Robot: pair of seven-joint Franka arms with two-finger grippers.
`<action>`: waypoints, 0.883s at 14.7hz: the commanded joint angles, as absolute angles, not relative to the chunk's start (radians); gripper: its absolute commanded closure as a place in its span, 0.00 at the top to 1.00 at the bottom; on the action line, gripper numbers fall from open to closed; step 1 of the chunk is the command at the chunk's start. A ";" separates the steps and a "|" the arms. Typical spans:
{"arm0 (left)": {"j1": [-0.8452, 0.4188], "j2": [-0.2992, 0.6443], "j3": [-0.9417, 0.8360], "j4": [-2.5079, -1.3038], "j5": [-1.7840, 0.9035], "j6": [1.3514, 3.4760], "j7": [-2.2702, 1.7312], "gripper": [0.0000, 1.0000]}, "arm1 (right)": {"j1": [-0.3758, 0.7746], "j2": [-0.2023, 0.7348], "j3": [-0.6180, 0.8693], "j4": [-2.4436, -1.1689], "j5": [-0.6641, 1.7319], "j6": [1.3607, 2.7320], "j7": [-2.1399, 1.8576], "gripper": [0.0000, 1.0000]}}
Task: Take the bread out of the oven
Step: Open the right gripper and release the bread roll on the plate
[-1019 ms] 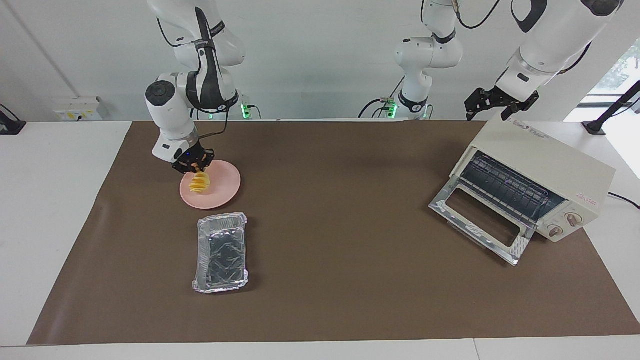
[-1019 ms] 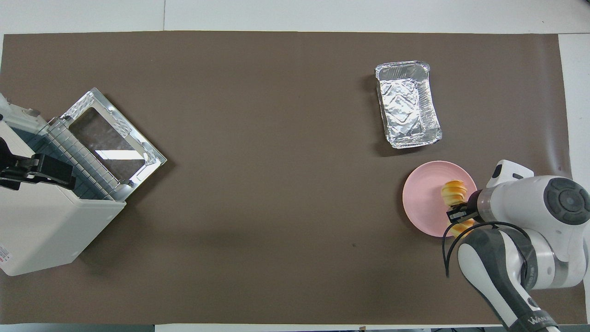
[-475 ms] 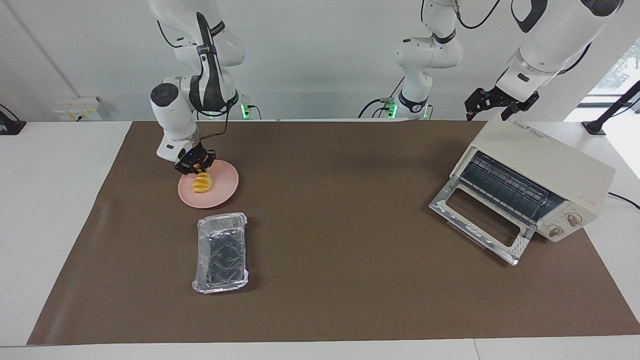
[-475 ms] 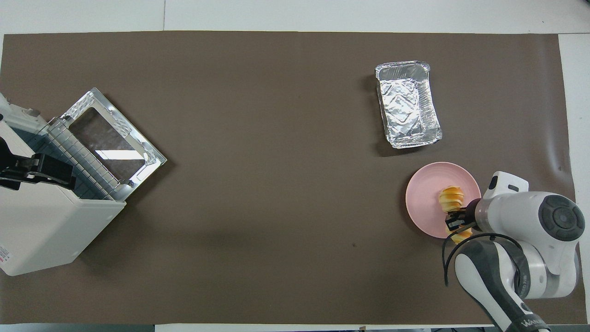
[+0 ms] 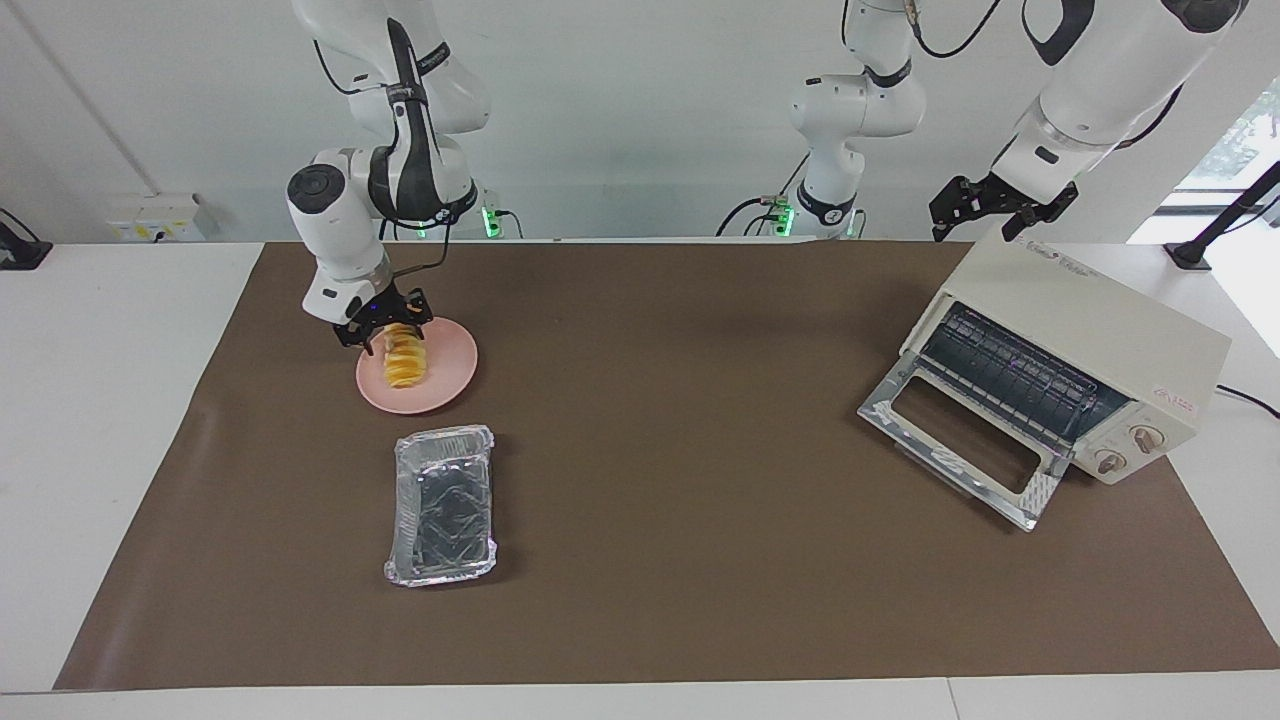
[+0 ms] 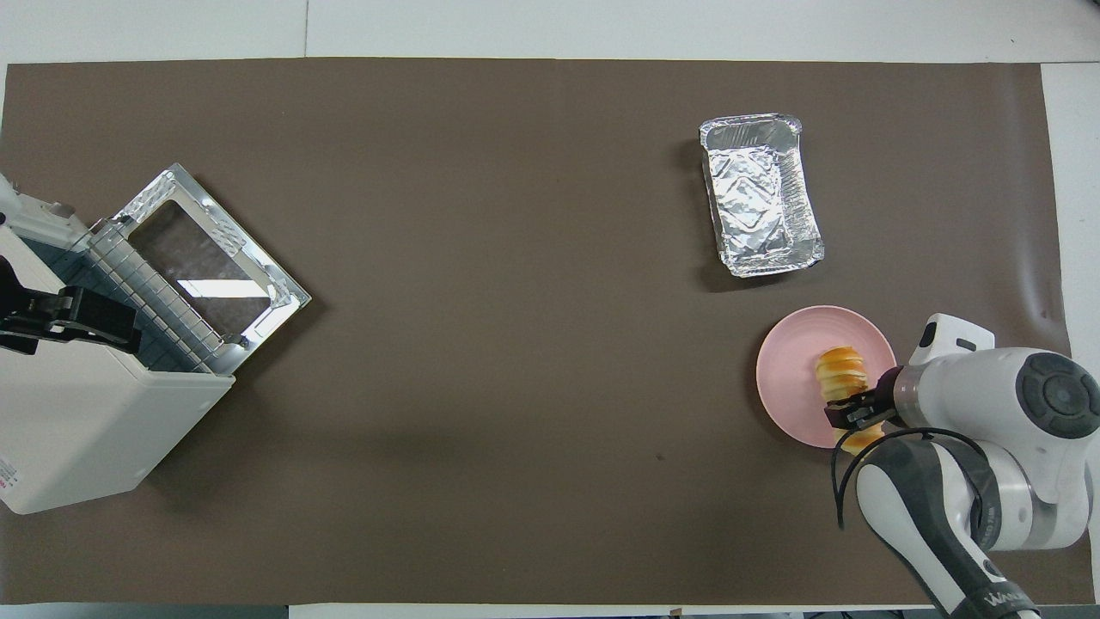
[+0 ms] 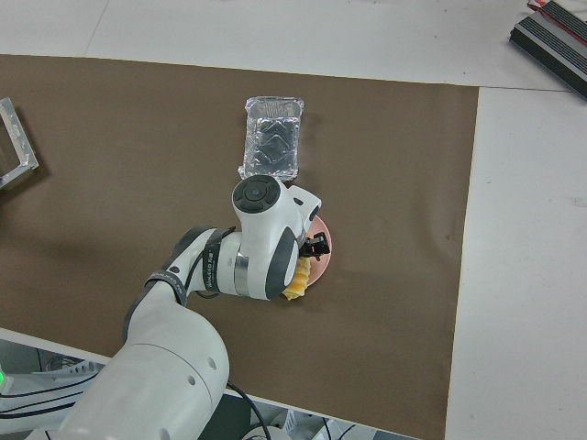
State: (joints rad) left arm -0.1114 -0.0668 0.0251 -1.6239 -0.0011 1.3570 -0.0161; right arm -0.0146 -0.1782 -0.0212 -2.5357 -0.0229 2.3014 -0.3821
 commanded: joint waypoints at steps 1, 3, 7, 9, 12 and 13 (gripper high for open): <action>-0.103 -0.087 0.025 -1.643 -0.006 1.371 -0.011 1.00 | -0.025 -0.147 -0.014 -2.403 0.020 2.163 -0.402 1.00; -0.103 -0.087 0.025 -1.643 -0.008 1.371 -0.011 1.00 | -0.025 -0.143 -0.014 -2.349 0.021 2.120 -0.402 1.00; -0.103 -0.087 0.025 -1.643 -0.008 1.371 -0.011 1.00 | -0.025 -0.147 -0.009 -2.209 0.021 2.022 -0.402 1.00; -0.103 -0.087 0.025 -1.643 -0.006 1.371 -0.011 1.00 | -0.028 -0.147 -0.009 -2.127 0.020 1.956 -0.402 1.00; -0.103 -0.087 0.025 -1.643 -0.008 1.371 -0.011 1.00 | -0.037 -0.150 -0.018 -2.004 0.021 1.827 -0.402 1.00; -0.103 -0.087 0.025 -1.643 -0.008 1.371 -0.011 1.00 | -0.038 -0.150 -0.020 -1.953 0.021 1.760 -0.402 1.00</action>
